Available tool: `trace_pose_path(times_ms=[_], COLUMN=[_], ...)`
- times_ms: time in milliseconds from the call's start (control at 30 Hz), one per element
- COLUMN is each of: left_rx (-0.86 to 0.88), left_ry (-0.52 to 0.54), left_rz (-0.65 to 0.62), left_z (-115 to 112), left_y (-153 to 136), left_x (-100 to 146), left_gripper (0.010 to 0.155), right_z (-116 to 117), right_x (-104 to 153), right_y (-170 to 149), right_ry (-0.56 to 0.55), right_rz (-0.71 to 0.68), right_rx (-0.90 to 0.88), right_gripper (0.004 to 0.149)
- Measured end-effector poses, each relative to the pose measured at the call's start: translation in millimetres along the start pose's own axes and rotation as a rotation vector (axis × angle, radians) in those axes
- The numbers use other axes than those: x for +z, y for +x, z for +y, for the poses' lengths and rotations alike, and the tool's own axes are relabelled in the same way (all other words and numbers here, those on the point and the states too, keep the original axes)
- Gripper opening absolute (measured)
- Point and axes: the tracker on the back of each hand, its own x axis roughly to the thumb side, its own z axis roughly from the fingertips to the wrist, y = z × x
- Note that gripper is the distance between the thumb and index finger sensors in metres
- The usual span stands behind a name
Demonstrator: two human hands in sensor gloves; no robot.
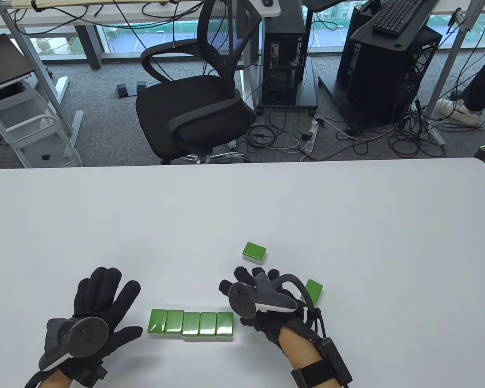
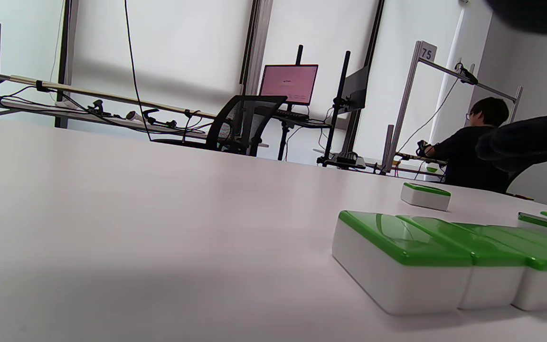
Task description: Flip mahjong tiles upright in a row
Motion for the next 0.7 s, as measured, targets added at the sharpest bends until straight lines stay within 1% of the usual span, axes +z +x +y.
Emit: trace_pose_path(times_ms=[200,267,300,333,400,500,700], left_rx=[-0.005,-0.005,-0.005,-0.005,-0.006,-0.012,-0.018], left_ry=[-0.005,-0.009,-0.009,-0.011,-0.017,-0.025,-0.040], left_rz=[-0.007,-0.009,-0.009,-0.010,-0.010,-0.009,-0.011], left_z=[0,-1,-1,-1,-2,-3,-5], left_y=[1,1,1,2,2,3,4], left_x=[0,0,0,0,0,0,-1], left_gripper=[0.091,0.091,0.091,0.091,0.091,0.091,0.091], right_z=[37,45,45,45,48,47,47], right_x=[-6,-6,-6,-5,-6,-6,-8], right_y=[-21,-24,-25,-24,-22,-19,-19], right_ry=[0.187,0.198,0.186,0.148,0.107,0.041,-0.040], right_rz=[0.090,0.096,0.086,0.086,0.093,0.091,0.063], right_rx=[0.089,0.093,0.078,0.043,0.023,0.065,0.038], right_gripper=[0.091,0.091,0.090,0.087,0.080,0.075,0.075])
